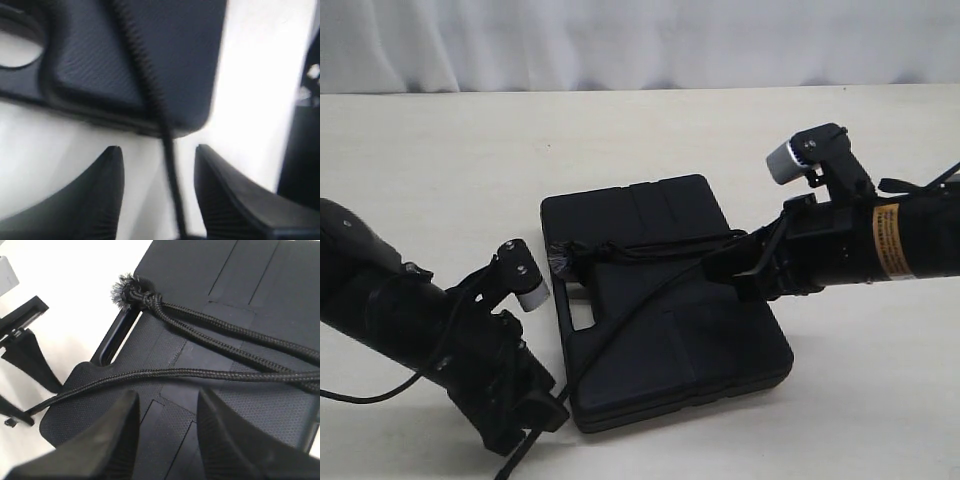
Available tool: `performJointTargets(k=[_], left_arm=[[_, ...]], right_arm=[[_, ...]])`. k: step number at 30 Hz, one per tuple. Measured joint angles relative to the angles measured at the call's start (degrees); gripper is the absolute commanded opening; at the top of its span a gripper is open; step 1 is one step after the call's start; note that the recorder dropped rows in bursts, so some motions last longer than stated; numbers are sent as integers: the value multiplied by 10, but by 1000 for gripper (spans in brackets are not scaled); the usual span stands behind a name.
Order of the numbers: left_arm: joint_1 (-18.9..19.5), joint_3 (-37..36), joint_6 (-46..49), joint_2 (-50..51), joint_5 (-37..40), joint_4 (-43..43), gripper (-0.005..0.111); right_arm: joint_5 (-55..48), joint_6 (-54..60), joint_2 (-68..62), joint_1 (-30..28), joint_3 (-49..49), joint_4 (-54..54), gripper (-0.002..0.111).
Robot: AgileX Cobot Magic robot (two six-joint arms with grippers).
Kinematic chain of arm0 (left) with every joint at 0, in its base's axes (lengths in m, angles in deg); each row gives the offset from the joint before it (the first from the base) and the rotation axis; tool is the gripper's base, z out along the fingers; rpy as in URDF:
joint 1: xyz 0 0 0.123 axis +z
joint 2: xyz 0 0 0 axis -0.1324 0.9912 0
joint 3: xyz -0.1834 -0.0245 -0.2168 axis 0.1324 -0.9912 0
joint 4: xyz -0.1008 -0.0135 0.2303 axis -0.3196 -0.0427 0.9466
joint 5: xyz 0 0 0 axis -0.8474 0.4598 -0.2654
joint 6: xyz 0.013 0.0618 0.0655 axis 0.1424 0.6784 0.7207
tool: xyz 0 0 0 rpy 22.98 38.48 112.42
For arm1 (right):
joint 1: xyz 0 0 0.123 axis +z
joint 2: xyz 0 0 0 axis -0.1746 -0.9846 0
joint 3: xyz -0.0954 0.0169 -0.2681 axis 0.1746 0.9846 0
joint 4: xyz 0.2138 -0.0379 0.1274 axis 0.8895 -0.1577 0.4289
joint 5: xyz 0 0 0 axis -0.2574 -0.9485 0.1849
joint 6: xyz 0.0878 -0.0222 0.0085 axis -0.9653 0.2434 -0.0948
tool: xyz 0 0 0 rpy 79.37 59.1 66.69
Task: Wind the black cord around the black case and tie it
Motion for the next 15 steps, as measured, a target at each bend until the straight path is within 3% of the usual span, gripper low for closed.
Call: performJointTargets(k=[4,7,14,15], left_arm=[[-7,0,8,0,43,-25,42],[-26,0,12,0,31,-23,41],[-60,-1,1,3,-20,-19,-1],[-60,-1,1,3,-21,-19,0]], right_arm=[[0,2,0,0,0,0,37],[0,2,0,0,0,0,37],[0,2,0,0,0,0,37],[0,2,0,0,0,0,37]])
